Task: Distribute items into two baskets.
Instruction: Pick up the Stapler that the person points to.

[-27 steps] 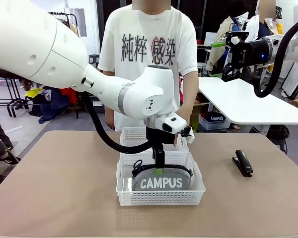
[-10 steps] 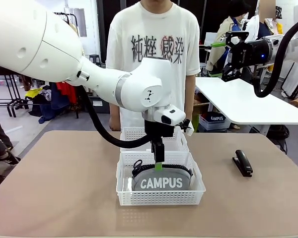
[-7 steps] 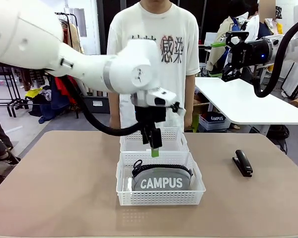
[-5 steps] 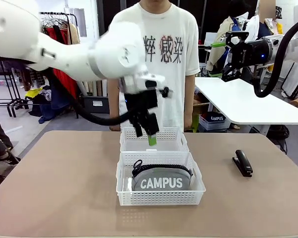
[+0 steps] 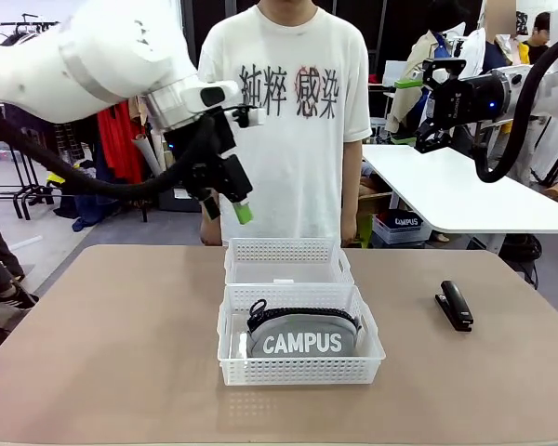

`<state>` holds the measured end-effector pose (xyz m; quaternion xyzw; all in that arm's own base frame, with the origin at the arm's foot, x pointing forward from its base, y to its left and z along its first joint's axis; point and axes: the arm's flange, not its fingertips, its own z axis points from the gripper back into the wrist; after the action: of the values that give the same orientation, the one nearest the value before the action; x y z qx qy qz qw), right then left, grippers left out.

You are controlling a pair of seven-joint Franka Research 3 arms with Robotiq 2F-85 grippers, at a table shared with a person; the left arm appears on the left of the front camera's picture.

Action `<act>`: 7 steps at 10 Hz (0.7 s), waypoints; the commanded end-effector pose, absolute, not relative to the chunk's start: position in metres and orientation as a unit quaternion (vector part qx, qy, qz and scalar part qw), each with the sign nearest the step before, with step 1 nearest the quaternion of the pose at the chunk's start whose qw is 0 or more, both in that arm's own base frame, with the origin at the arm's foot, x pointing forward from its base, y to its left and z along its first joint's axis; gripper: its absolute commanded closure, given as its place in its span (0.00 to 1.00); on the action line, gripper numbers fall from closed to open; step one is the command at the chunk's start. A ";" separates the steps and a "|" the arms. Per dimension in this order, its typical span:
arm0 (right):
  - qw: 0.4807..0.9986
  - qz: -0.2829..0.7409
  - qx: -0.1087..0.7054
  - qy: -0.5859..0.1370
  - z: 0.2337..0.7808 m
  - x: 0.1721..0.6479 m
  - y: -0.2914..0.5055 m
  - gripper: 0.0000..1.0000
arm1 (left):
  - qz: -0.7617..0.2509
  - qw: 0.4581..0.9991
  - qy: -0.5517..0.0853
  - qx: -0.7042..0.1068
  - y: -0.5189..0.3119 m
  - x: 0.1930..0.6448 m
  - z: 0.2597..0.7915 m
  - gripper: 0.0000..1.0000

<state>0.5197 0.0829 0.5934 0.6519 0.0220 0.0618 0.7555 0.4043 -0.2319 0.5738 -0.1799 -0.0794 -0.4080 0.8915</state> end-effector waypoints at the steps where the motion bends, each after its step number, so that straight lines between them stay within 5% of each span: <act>1: 0.760 0.066 0.646 0.022 0.596 0.519 0.082 0.00 | -0.425 0.889 -0.080 -0.152 -0.232 0.392 0.572 0.00; 7: 0.760 0.066 0.646 0.022 0.596 0.519 0.082 0.00 | -0.413 0.891 -0.076 -0.173 -0.233 0.403 0.571 0.00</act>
<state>0.5197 0.0829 0.5934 0.6519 0.0220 0.0617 0.7555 0.4031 -0.2327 0.5699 -0.1733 -0.0748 -0.4133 0.8908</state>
